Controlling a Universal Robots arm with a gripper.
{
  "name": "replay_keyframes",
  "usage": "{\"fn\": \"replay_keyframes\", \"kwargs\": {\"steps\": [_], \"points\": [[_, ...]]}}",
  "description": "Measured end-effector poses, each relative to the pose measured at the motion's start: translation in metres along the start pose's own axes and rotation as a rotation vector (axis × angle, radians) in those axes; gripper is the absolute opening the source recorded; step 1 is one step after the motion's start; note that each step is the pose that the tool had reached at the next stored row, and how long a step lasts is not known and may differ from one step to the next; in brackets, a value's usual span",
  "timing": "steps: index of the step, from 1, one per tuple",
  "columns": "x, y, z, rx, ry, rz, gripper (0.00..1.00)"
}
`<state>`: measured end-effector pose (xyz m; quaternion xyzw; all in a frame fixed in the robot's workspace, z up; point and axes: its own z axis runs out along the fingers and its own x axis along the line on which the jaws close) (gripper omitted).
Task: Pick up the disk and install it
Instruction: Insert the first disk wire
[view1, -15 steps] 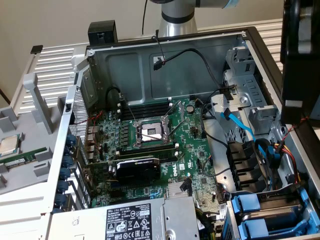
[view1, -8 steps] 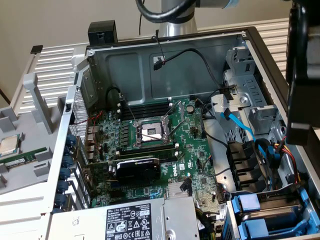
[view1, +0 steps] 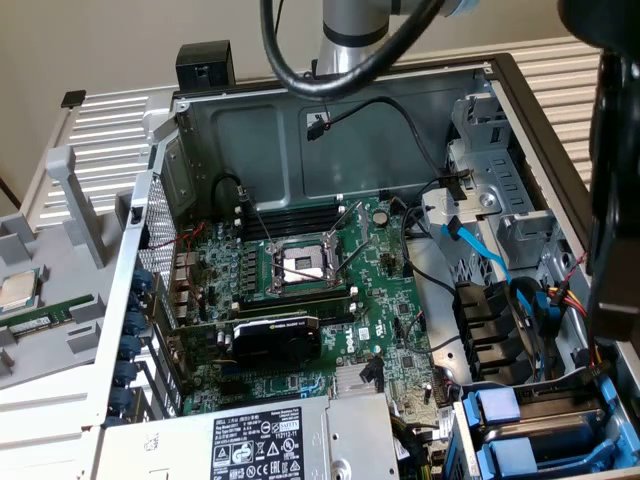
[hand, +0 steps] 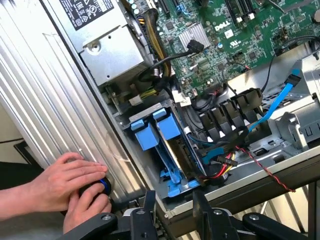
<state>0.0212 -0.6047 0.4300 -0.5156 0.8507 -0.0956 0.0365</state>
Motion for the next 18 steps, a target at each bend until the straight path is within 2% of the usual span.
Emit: {"fn": "replay_keyframes", "kwargs": {"steps": [3, 6, 18], "points": [[0.0037, 0.0006, 0.0003, 0.0000, -0.0039, -0.014, 0.43], [0.0048, 0.0021, 0.0003, 0.0012, -0.0112, -0.049, 0.43], [0.0046, 0.0023, 0.0022, 0.0082, -0.0551, -0.257, 0.43]]}}
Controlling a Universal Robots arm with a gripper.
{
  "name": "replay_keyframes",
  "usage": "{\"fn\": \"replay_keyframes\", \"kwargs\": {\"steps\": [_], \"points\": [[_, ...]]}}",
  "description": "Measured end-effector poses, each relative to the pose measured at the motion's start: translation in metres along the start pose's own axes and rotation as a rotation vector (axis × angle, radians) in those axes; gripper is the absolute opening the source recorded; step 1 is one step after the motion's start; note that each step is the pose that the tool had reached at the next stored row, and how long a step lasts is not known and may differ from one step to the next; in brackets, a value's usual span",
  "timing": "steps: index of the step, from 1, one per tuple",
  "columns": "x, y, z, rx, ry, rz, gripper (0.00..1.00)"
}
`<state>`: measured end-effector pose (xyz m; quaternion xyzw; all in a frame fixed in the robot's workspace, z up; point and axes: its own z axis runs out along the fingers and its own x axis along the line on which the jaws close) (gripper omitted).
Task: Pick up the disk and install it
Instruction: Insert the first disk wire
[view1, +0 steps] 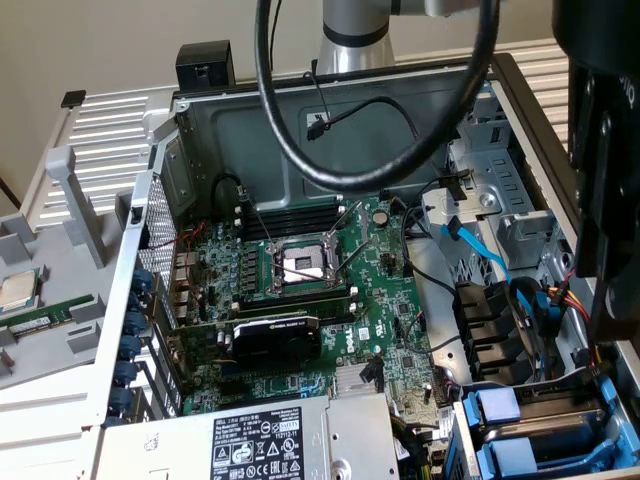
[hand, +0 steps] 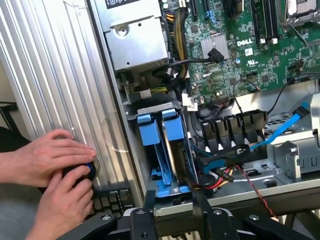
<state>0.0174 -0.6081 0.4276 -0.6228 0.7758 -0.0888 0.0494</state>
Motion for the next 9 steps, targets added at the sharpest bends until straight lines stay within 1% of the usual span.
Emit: {"fn": "replay_keyframes", "kwargs": {"steps": [2, 5, 7, 9], "points": [[-0.001, -0.0039, 0.0007, -0.0001, -0.0049, -0.012, 0.43], [-0.003, -0.0144, 0.0029, -0.0014, -0.0122, -0.014, 0.43], [-0.004, -0.0164, 0.0033, -0.0034, -0.0216, -0.031, 0.43], [-0.004, -0.0163, 0.0033, -0.0042, -0.0338, -0.065, 0.43]]}}
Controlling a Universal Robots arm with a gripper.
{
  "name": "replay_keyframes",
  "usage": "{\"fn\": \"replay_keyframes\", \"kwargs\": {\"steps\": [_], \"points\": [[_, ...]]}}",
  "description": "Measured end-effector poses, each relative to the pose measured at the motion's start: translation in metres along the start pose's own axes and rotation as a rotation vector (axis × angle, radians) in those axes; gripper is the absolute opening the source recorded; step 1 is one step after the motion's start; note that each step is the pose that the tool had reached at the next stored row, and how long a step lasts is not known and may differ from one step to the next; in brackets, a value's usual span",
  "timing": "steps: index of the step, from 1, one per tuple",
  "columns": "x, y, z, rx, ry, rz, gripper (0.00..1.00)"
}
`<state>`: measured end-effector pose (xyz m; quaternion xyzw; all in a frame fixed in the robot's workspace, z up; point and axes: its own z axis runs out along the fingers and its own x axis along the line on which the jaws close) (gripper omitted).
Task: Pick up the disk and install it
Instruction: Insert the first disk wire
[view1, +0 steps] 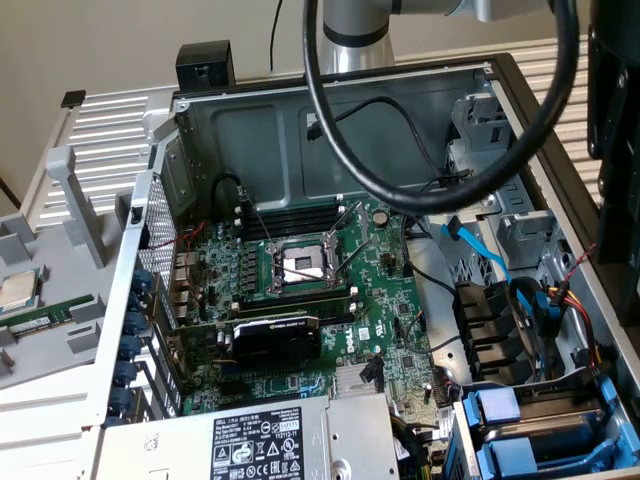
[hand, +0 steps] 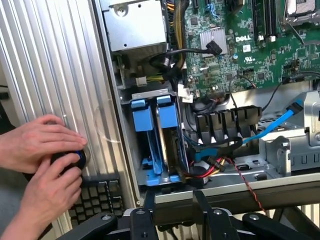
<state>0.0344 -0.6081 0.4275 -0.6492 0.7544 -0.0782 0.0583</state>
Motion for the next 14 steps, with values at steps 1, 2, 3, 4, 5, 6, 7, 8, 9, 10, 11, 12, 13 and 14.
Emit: {"fn": "replay_keyframes", "kwargs": {"steps": [1, 2, 3, 4, 5, 6, 7, 8, 9, 10, 11, 12, 13, 14], "points": [[0.000, 0.0000, 0.0000, -0.0001, -0.0058, -0.017, 0.43], [0.000, -0.0001, 0.0002, 0.0001, -0.0102, -0.035, 0.43], [0.000, 0.0000, 0.0006, 0.0002, -0.0136, -0.052, 0.43], [0.000, 0.0001, 0.0010, 0.0004, -0.0171, -0.071, 0.43], [0.000, 0.0002, 0.0017, 0.0007, -0.0208, -0.088, 0.43], [0.000, 0.0004, 0.0023, 0.0009, -0.0244, -0.107, 0.43], [0.000, 0.0005, 0.0030, 0.0011, -0.0279, -0.125, 0.43], [0.000, 0.0006, 0.0038, 0.0013, -0.0314, -0.142, 0.43], [0.000, 0.0008, 0.0046, 0.0015, -0.0349, -0.160, 0.43], [0.000, 0.0010, 0.0058, 0.0009, -0.0382, -0.178, 0.43], [0.000, 0.0013, 0.0073, -0.0003, -0.0410, -0.193, 0.43], [0.000, 0.0016, 0.0087, -0.0020, -0.0433, -0.205, 0.43], [0.000, 0.0019, 0.0106, -0.0040, -0.0456, -0.217, 0.43], [0.001, 0.0021, 0.0124, -0.0062, -0.0469, -0.224, 0.43]]}}
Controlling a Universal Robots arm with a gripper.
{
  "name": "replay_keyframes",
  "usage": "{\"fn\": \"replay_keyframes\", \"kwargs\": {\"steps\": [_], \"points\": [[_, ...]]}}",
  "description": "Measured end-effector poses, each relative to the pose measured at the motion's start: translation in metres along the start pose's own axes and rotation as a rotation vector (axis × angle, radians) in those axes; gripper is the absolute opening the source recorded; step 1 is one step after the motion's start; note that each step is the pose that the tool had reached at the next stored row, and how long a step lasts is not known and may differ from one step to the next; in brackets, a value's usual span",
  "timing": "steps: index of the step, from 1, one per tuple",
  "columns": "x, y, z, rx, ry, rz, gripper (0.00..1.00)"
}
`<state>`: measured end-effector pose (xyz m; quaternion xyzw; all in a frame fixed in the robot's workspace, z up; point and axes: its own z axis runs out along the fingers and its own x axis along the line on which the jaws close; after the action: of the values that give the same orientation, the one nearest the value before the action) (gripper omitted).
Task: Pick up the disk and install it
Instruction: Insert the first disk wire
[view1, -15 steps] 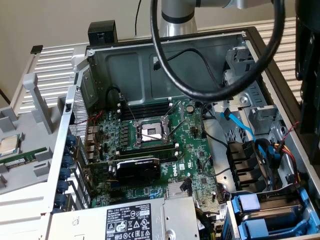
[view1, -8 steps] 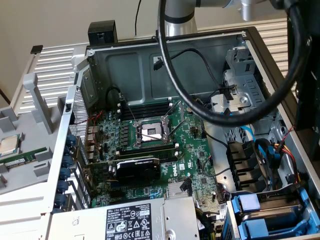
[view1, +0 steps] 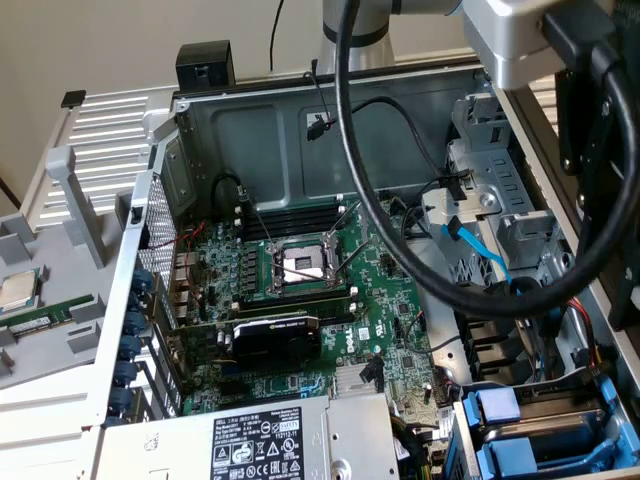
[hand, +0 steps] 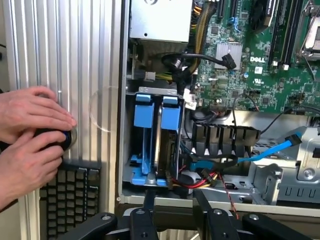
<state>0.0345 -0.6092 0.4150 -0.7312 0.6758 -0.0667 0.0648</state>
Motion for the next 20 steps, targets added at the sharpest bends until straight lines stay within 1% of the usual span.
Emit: {"fn": "replay_keyframes", "kwargs": {"steps": [1, 3, 4, 5, 9, 10, 12, 13, 15, 18, 19, 20], "points": [[0.002, 0.0005, 0.0016, -0.0020, -0.0006, -0.004, 0.43], [0.011, 0.0016, 0.0041, -0.0022, -0.0016, -0.004, 0.43], [0.015, 0.0019, 0.0043, -0.0022, -0.0032, -0.003, 0.43], [0.017, 0.0022, 0.0049, -0.0023, -0.0092, -0.003, 0.43], [0.018, 0.0025, 0.0066, -0.0027, -0.0363, -0.022, 0.43], [0.018, 0.0026, 0.0072, -0.0035, -0.0417, -0.029, 0.43], [0.018, 0.0030, 0.0092, -0.0069, -0.0471, -0.042, 0.43], [0.018, 0.0032, 0.0101, -0.0089, -0.0496, -0.055, 0.43], [0.018, 0.0035, 0.0116, -0.0105, -0.0561, -0.090, 0.43], [0.018, 0.0036, 0.0132, -0.0119, -0.0661, -0.142, 0.43], [0.018, 0.0029, 0.0136, -0.0116, -0.0693, -0.146, 0.43], [0.019, 0.0017, 0.0140, -0.0109, -0.0741, -0.146, 0.43]]}}
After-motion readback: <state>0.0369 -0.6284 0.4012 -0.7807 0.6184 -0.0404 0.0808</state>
